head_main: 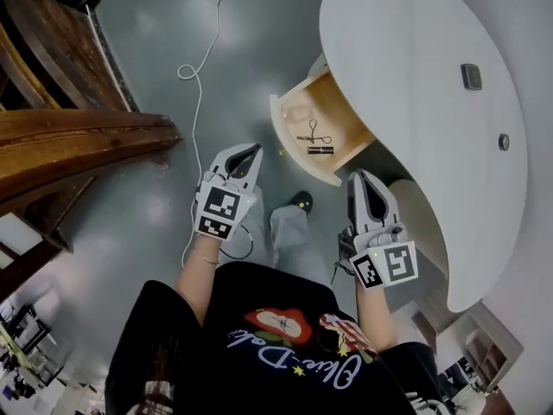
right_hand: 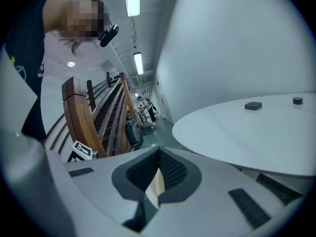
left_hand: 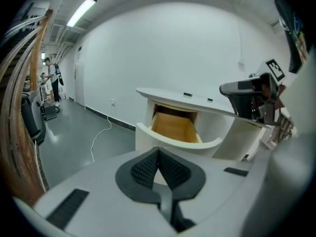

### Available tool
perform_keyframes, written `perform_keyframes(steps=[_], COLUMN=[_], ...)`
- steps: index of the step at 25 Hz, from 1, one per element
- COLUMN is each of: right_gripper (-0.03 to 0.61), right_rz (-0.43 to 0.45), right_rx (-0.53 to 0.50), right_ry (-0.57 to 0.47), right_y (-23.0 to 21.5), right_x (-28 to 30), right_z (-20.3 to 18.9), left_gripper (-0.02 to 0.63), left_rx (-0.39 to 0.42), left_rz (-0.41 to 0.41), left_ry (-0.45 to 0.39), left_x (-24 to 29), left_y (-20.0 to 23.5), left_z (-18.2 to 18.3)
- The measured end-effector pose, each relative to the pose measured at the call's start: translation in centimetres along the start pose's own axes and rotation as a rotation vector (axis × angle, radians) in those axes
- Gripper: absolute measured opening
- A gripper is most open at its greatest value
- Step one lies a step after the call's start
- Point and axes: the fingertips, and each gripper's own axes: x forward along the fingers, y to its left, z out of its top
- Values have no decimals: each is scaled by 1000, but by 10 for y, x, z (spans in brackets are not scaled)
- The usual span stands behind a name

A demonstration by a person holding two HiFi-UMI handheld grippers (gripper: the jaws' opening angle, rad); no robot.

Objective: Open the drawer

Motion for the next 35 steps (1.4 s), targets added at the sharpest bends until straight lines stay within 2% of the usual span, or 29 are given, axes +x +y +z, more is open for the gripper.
perform_keyframes(steps=[7,12,17,22,27,35], right_gripper=[0,0,0,0,0,0], right_rz=[-21,-27,-13,-11,-48,-85], right_rx=[-2,0,11,8,13,4], right_ry=[-66,-99,-130,-171,-194,-231], right_y=[-3,2,14,24,28,25], right_x=[-15,-32,-44,-56,-73,-84], right_z=[41,67,87,106,113,124], left_gripper=[5,5,5,6,6,6], left_rx=[85,116,175,208,226,262], left_rz=[-42,-55,-112,-163,-229,-268], left_ry=[-56,-90,-152,-168,-169,-193], left_x=[-17,-31,-44,-53,-64,-66], left_y=[-20,-41,-66,-85,-103,-114], left_z=[70,116,164,187,192,205])
